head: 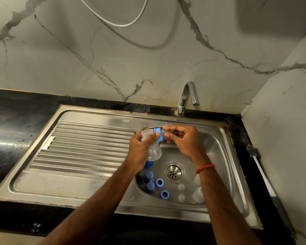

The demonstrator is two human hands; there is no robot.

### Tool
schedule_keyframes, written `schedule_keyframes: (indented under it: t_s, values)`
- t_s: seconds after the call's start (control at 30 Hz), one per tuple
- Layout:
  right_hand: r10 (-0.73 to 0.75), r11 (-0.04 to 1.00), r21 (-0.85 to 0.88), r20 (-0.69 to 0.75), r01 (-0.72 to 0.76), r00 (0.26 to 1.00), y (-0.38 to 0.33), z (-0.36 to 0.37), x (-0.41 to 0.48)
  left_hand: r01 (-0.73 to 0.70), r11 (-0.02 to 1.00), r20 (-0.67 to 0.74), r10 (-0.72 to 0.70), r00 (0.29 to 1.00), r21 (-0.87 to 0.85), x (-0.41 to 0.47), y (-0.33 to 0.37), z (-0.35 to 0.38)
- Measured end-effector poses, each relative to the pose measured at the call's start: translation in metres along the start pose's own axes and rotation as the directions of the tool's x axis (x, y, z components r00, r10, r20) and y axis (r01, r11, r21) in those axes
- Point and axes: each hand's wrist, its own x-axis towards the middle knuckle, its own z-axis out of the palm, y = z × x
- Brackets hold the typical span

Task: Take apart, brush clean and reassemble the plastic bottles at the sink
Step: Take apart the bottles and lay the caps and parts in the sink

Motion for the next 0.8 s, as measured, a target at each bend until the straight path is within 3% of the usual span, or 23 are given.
schedule_keyframes:
  t_s: [0.13,0.43,0.57,0.7,0.8]
  values:
    - [-0.015,0.999,-0.035,-0.001,0.015,1.000,0.004,-0.002,-0.002,0.038,0.998,-0.054,-0.041,0.998,-0.055,0.001,-0.003,0.002]
    - [-0.046,0.982,-0.184,-0.010,0.043,0.999,-0.001,-0.010,0.002,0.103,0.986,-0.028,-0.107,0.994,-0.135,0.001,0.000,0.018]
    - [-0.137,0.916,-0.358,0.150,0.182,0.979,-0.008,-0.017,0.009,0.113,0.982,-0.001,-0.115,0.993,-0.153,0.002,-0.001,0.012]
    - [-0.150,0.848,-0.441,0.331,0.293,0.932,-0.024,-0.026,0.014,0.127,0.979,0.116,-0.109,0.987,-0.162,0.000,-0.001,0.011]
    - [-0.172,0.815,-0.480,0.334,0.324,0.927,-0.032,-0.025,0.016,0.110,0.984,0.174,-0.086,0.981,-0.138,0.000,0.003,0.009]
